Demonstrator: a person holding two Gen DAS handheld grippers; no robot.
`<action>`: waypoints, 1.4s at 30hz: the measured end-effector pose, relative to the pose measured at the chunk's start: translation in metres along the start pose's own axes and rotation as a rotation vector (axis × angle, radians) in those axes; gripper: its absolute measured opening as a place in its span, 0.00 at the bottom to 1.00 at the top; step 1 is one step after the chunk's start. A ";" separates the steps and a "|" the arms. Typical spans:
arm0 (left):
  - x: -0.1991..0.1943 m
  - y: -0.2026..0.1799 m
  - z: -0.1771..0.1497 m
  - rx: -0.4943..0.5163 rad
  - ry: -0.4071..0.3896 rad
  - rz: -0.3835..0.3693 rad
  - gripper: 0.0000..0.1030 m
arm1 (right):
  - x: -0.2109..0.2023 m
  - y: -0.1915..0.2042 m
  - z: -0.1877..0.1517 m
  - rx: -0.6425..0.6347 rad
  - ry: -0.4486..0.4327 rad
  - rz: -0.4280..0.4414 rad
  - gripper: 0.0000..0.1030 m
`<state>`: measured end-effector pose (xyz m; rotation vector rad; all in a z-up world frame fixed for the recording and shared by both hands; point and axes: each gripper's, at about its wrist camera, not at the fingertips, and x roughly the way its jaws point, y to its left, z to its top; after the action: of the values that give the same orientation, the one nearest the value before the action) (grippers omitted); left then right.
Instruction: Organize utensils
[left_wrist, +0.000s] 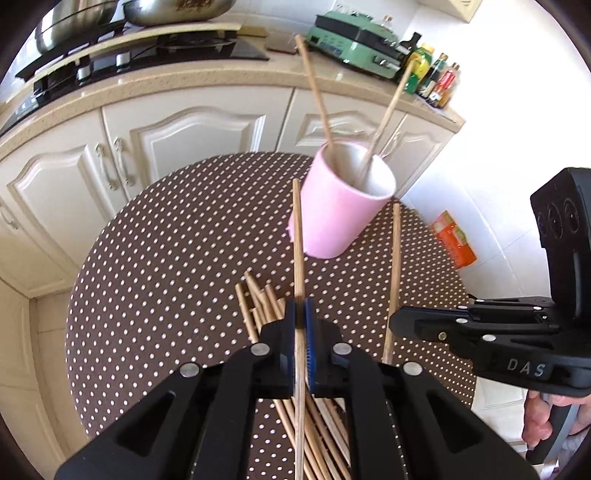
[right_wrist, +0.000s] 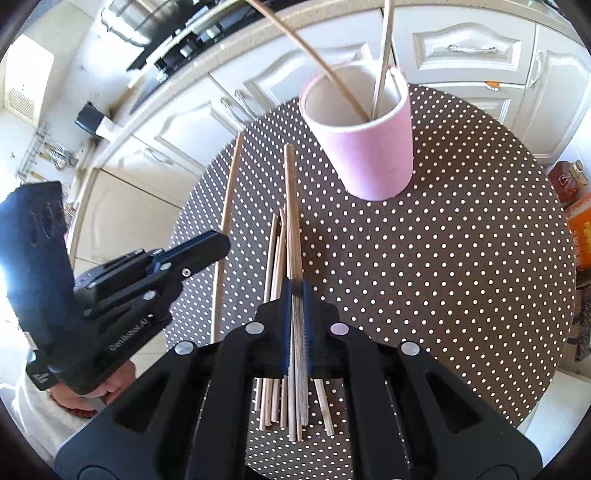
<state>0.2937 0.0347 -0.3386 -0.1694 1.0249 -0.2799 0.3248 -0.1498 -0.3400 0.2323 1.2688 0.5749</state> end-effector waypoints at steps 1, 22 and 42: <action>0.002 -0.008 0.001 0.004 -0.001 -0.004 0.05 | -0.005 -0.003 -0.001 0.006 -0.008 0.006 0.06; -0.006 -0.053 0.046 0.105 -0.148 -0.075 0.05 | -0.061 0.009 0.009 0.010 -0.140 0.055 0.01; 0.037 -0.031 0.040 0.012 -0.058 -0.009 0.05 | 0.009 -0.066 -0.009 0.310 -0.030 -0.152 0.47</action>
<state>0.3410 -0.0054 -0.3400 -0.1705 0.9654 -0.2876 0.3361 -0.2016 -0.3817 0.3968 1.3310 0.2422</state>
